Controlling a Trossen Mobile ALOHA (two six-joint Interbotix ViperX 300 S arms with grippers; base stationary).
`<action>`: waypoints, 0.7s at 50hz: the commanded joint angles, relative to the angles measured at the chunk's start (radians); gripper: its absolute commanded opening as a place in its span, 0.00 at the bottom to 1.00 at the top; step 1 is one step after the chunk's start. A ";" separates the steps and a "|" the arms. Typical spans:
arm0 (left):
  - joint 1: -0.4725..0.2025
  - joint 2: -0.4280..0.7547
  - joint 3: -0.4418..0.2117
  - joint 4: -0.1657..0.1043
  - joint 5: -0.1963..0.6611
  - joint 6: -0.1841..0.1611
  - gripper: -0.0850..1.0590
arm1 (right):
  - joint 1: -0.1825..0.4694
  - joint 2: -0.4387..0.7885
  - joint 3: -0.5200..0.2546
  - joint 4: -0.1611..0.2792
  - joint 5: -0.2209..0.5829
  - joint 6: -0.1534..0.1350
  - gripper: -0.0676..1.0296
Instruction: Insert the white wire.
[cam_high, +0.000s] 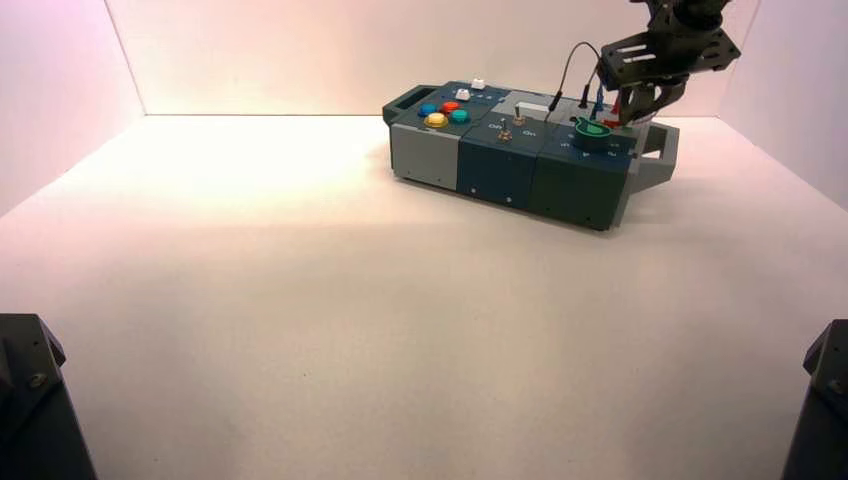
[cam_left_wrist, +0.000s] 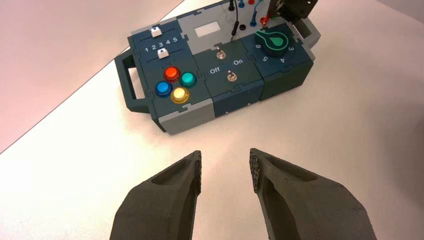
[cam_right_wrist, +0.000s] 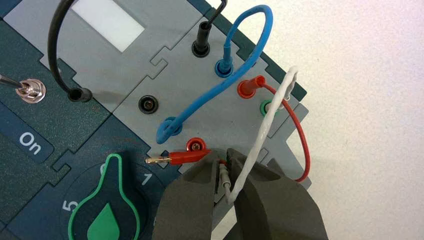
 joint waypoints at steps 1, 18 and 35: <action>0.002 -0.017 -0.011 0.002 -0.009 0.006 0.53 | 0.002 -0.002 0.005 -0.002 0.003 0.000 0.04; 0.008 -0.015 -0.011 0.002 -0.012 0.006 0.53 | 0.002 -0.037 -0.014 -0.002 0.064 0.002 0.25; 0.008 -0.017 -0.008 0.002 -0.025 0.006 0.53 | 0.005 -0.091 -0.057 0.000 0.179 0.002 0.39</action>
